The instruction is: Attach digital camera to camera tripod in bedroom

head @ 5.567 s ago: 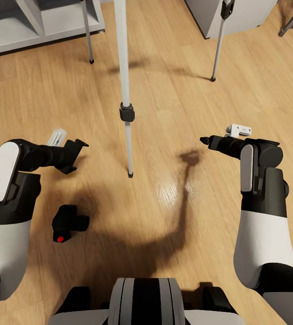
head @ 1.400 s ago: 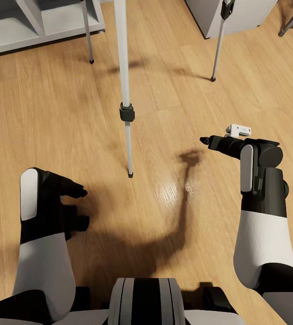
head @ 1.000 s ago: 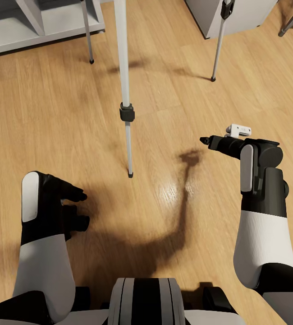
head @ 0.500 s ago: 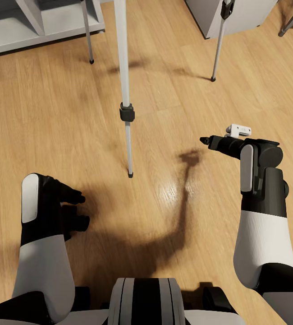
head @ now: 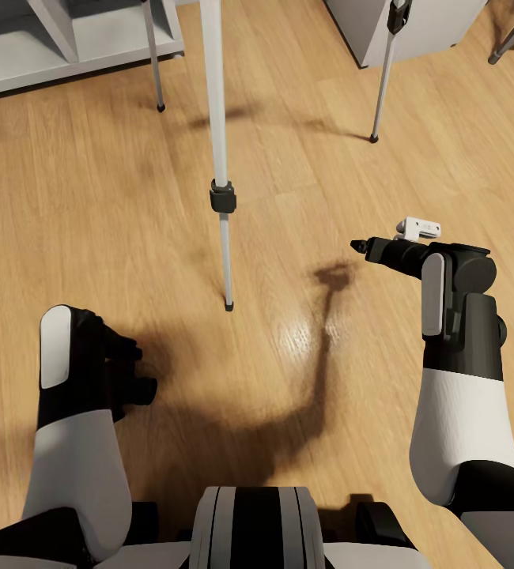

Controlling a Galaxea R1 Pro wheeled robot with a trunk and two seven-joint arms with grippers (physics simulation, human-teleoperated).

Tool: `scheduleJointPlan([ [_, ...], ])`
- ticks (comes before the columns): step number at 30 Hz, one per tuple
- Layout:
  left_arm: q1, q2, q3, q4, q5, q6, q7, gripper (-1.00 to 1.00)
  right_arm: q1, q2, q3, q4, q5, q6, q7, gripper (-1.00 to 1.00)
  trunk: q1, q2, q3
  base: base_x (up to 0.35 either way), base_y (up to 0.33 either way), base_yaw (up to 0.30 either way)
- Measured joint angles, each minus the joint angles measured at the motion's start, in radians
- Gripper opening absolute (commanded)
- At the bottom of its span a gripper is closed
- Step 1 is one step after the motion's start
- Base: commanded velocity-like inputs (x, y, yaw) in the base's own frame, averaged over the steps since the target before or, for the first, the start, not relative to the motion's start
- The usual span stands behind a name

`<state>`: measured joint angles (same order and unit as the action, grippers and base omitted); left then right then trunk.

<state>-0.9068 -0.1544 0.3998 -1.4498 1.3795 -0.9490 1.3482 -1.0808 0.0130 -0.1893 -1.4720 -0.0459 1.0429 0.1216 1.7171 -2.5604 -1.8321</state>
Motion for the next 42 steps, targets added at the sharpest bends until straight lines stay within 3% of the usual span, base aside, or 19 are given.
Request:
scheduleJointPlan([
  [13,-0.008,0.000,0.029,0.051,-0.009,-0.013,-0.003,1.00,0.000,0.000,0.000,0.000,0.000,0.000,0.000,1.00,0.000,0.000,0.000,0.000,0.000,0.000],
  [42,-0.032,0.002,0.058,0.128,0.001,-0.015,-0.002,1.00,0.000,0.000,0.000,0.000,0.000,0.000,0.000,1.00,0.000,0.000,0.000,0.000,0.000,0.000],
])
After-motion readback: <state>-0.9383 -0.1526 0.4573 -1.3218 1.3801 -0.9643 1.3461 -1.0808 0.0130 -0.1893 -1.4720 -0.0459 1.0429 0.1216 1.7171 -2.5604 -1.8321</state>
